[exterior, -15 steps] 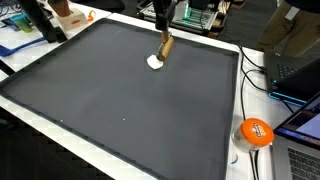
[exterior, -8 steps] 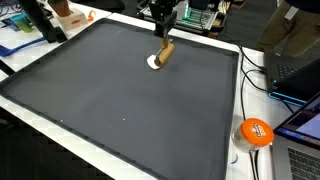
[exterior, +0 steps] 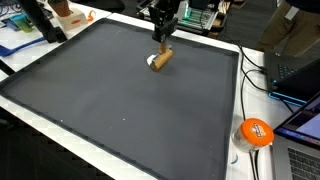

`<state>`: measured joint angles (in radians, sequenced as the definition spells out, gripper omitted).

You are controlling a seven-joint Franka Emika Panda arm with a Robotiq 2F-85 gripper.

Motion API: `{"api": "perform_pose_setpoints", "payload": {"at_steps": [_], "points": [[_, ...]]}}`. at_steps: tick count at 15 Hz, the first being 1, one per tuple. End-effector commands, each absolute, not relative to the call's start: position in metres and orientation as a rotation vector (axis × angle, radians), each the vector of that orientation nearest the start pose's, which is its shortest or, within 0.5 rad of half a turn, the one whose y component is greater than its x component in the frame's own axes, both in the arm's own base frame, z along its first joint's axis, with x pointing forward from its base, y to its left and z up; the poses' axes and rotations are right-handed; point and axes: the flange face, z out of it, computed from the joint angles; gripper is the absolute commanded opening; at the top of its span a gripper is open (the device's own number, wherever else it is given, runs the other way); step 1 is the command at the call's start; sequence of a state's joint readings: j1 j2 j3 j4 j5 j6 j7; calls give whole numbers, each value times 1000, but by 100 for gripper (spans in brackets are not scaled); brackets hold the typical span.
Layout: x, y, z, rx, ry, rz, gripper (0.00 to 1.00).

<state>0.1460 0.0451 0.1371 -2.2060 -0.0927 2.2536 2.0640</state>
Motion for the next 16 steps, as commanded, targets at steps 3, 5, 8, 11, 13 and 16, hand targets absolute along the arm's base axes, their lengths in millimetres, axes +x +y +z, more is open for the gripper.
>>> {"api": "perform_pose_setpoints", "payload": {"at_steps": [3, 5, 8, 11, 13, 16], "points": [[519, 157, 350, -2003, 2511, -253, 22], [520, 160, 345, -2006, 2546, -289, 22], [520, 166, 332, -2036, 2596, -320, 22], [521, 168, 321, -2059, 2644, -320, 22], [522, 170, 311, -2090, 2657, -287, 22], [525, 174, 301, -2109, 2661, -226, 22]]}}
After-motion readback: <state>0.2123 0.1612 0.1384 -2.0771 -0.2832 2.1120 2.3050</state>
